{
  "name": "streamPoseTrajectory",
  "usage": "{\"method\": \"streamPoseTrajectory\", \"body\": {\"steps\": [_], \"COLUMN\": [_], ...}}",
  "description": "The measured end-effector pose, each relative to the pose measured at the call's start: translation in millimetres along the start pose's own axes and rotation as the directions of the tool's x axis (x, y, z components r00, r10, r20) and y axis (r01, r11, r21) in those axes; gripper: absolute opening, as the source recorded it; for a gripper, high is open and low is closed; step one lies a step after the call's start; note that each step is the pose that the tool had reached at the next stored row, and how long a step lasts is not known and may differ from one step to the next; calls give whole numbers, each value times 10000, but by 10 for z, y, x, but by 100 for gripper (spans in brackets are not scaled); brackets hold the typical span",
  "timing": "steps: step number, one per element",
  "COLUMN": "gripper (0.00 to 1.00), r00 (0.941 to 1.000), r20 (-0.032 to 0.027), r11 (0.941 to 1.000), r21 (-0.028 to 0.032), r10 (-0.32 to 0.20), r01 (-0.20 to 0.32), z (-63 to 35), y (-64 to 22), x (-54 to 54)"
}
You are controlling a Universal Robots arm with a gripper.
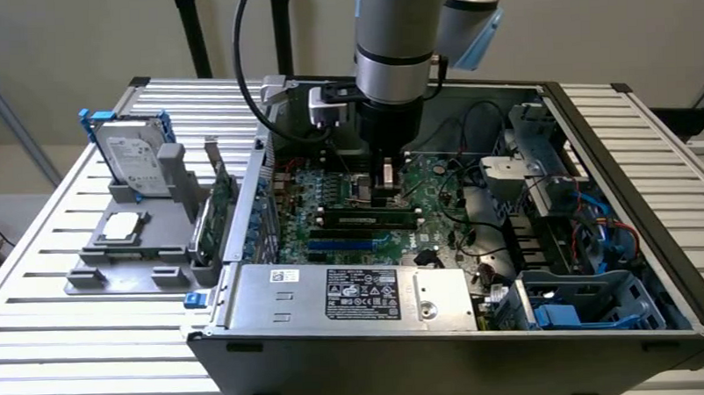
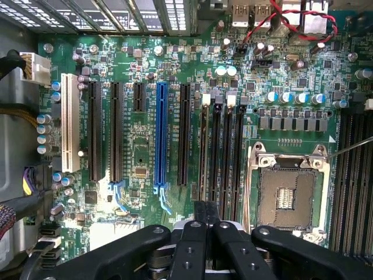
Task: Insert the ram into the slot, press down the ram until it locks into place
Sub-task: 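Press down the ram until it locks into place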
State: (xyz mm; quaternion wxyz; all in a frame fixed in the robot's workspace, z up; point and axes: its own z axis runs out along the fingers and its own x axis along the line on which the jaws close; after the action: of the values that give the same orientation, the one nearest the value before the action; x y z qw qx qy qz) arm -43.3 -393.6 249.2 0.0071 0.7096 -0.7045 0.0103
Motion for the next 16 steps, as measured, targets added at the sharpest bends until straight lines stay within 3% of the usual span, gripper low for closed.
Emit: {"method": "streamPoseTrajectory", "body": {"steps": [5,16], "gripper": [11,11], "r00": [10000,10000], "r20": [0,1], "r11": [10000,10000], "r21": [-36,-40], "r10": [-1,-2], "r01": [1,2], "z": [22,168], "y": [6,13], "x": [-2,-20]}}
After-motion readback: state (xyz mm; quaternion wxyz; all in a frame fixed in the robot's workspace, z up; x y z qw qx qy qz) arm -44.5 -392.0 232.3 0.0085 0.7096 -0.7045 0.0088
